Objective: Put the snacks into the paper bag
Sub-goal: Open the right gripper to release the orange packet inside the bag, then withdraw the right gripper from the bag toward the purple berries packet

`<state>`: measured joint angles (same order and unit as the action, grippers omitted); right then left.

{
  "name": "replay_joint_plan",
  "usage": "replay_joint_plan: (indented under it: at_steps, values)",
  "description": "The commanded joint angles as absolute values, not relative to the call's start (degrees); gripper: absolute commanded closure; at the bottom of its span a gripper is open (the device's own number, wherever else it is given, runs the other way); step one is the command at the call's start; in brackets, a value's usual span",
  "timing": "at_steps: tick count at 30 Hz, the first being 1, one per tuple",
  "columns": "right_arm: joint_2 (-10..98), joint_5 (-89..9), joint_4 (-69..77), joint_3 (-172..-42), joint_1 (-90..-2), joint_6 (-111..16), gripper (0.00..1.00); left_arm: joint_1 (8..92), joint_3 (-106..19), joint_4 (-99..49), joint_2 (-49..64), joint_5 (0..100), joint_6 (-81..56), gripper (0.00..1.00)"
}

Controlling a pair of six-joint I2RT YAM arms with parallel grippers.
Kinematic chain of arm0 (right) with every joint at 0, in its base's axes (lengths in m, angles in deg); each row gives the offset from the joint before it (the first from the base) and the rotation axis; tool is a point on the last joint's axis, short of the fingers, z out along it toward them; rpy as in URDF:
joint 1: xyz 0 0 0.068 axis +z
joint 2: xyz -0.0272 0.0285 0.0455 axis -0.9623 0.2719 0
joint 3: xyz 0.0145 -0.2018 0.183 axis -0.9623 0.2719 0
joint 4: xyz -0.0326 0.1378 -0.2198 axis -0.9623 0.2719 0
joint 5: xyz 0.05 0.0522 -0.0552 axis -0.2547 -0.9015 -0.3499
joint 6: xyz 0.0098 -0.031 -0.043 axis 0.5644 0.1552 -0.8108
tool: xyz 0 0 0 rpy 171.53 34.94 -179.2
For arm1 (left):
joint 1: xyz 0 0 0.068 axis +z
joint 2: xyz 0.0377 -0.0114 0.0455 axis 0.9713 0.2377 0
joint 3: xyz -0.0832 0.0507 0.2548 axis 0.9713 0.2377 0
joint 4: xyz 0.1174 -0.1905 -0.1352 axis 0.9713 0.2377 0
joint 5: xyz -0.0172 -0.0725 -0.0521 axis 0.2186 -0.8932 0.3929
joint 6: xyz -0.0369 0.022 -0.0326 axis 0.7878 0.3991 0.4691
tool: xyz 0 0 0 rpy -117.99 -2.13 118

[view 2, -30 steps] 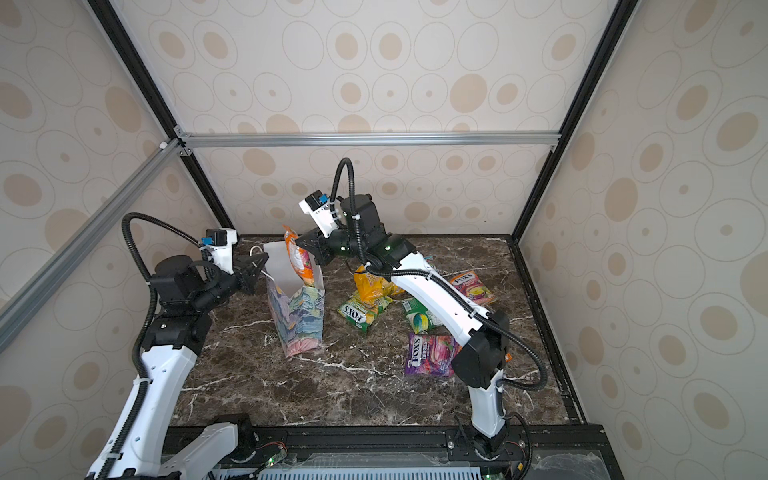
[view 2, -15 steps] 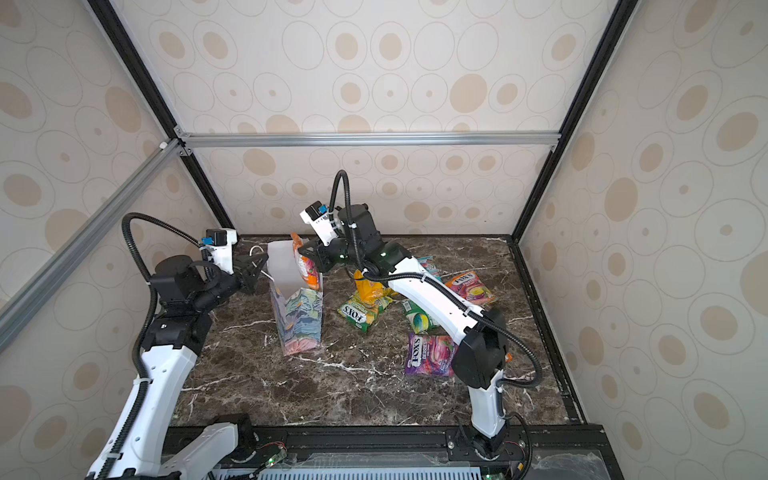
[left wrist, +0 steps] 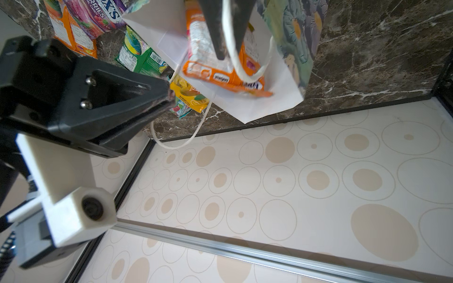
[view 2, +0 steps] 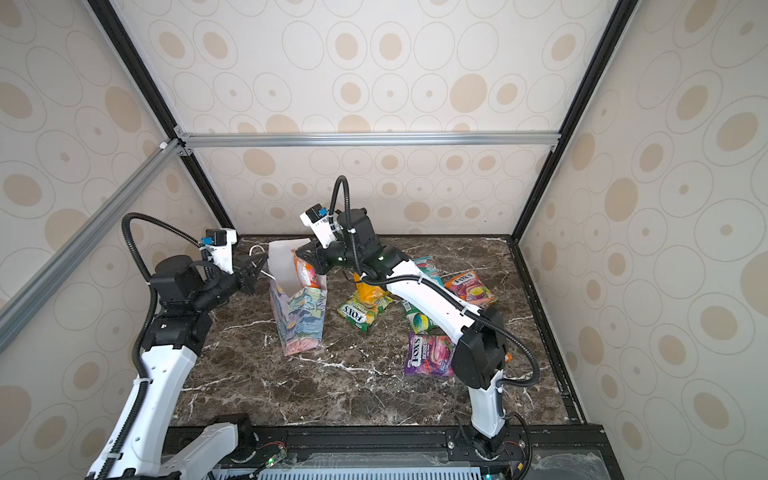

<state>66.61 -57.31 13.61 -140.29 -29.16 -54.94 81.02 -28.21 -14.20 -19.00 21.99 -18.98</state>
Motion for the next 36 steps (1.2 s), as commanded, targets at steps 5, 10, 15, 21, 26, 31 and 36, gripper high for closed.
replay_joint_plan:
  at_steps: [5,10,15,21,26,31,36]
  values:
    - [65.6,-58.5,11.4,-141.0,-28.2,-54.7,0.82,81.5,-28.6,-14.7,-20.1,21.9,-19.9,1.00]
    - [65.4,-58.5,14.1,-143.8,-27.3,-56.7,0.82,81.5,-28.6,-14.7,-20.1,22.2,-20.0,1.00]
    - [64.1,-56.2,18.5,-145.7,-26.6,-58.9,0.81,81.5,-28.6,-14.6,-19.9,22.4,-20.0,1.00]
    - [57.6,-50.8,19.5,-140.8,-26.5,-60.9,0.79,81.5,-28.6,-14.6,-19.9,22.5,-20.0,1.00]
    - [51.2,-45.4,18.7,-133.8,-26.5,-63.7,0.77,81.6,-28.6,-14.5,-20.2,22.7,-20.1,1.00]
    - [47.4,-39.8,20.4,-129.1,-26.6,-66.2,0.76,81.6,-28.5,-14.7,-20.8,23.4,-20.2,1.00]
    - [44.1,-35.0,25.8,-126.3,-26.7,-67.6,0.76,81.7,-28.5,-14.7,-20.4,23.3,-20.3,1.00]
